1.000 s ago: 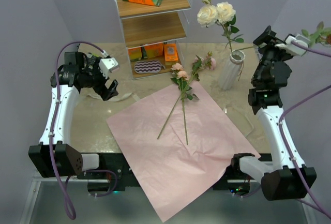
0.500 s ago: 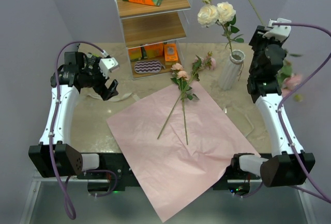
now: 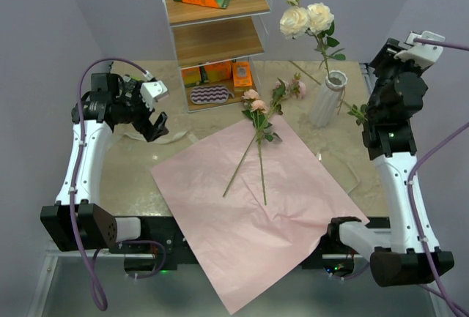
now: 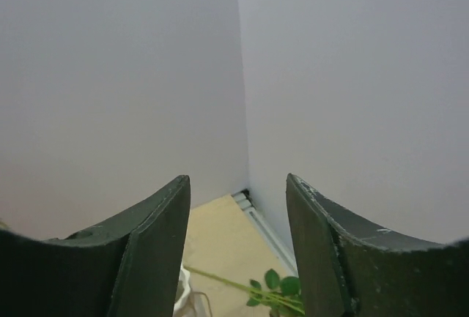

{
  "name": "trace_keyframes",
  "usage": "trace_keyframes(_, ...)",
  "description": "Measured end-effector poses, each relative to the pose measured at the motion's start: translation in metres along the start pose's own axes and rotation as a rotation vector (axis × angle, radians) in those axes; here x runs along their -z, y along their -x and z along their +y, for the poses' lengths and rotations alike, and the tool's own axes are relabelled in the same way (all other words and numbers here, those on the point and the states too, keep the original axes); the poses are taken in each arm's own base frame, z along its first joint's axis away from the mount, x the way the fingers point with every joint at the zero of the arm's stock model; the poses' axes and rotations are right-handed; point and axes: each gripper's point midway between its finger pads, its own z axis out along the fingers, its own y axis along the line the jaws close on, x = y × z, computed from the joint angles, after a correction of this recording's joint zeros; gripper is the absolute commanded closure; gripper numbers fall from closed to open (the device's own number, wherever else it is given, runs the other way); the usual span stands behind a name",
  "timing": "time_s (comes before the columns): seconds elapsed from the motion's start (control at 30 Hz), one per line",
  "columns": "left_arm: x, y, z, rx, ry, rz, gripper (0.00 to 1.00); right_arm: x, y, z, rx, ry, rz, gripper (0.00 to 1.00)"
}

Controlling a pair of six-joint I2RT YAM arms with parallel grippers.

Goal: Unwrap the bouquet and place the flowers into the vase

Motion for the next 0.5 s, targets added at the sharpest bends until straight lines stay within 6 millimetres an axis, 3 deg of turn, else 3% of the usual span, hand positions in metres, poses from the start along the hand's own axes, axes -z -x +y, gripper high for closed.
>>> trace_keyframes(0.13, -0.001, 0.002, -0.003, 0.01, -0.013, -0.016, 0.01, -0.011, -0.039, -0.002, 0.032, -0.079, 0.149, 0.32)
trace_keyframes(0.2, -0.003, 0.002, -0.005, 0.012, -0.023, -0.027, 0.01, -0.024, -0.073, 0.004, 0.062, -0.116, 0.258, 0.29)
trace_keyframes(0.23, -0.005, 0.0, -0.007, 0.016, -0.029, -0.03, 0.01, -0.03, -0.091, 0.007, 0.082, -0.129, 0.308, 0.26)
trace_keyframes(0.33, -0.009, -0.005, -0.013, 0.032, -0.052, -0.036, 0.01, -0.045, -0.174, 0.018, 0.157, -0.167, 0.514, 0.24)
trace_keyframes(0.43, -0.013, -0.007, -0.016, 0.039, -0.068, -0.044, 0.01, -0.043, -0.245, 0.017, 0.188, -0.198, 0.688, 0.25)
trace_keyframes(0.5, -0.014, -0.005, -0.016, 0.037, -0.077, -0.056, 0.01, -0.053, -0.261, 0.01, 0.119, -0.245, 0.711, 0.25)
